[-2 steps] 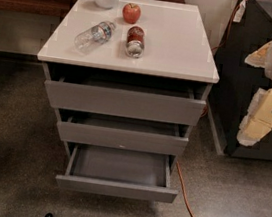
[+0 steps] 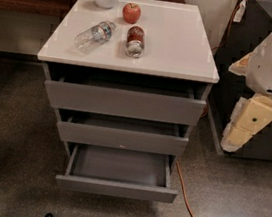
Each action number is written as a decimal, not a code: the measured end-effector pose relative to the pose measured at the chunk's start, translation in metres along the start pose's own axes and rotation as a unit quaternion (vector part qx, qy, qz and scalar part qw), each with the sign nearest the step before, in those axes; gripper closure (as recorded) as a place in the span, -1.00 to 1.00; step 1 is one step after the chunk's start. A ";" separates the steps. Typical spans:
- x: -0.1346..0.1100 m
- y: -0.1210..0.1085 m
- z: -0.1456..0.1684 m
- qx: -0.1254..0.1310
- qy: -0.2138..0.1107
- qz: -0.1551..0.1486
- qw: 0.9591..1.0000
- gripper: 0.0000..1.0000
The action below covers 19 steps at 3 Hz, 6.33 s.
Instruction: Close bottom drawer
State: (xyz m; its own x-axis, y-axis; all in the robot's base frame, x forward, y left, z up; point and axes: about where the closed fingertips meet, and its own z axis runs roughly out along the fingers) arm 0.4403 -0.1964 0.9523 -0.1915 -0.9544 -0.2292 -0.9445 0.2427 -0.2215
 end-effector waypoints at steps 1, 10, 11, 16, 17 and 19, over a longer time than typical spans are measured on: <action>-0.010 0.014 0.047 -0.027 -0.030 0.000 0.999 -1.00; -0.055 0.114 0.437 -0.127 -0.012 -0.077 0.989 -1.00; -0.038 0.121 0.478 -0.138 0.015 -0.085 0.987 -1.00; 0.023 0.143 0.638 -0.150 -0.028 -0.132 0.979 -1.00; 0.040 0.148 0.676 -0.157 -0.042 -0.122 0.979 -0.55; 0.063 0.137 0.718 -0.152 -0.043 -0.105 0.982 0.52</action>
Offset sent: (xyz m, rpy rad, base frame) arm 0.0080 0.0513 -0.1177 0.1535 0.0582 0.0520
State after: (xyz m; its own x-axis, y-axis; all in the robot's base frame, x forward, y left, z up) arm 0.4911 -0.0980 0.2268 0.0279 -0.9562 -0.2914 -0.9992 -0.0348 0.0183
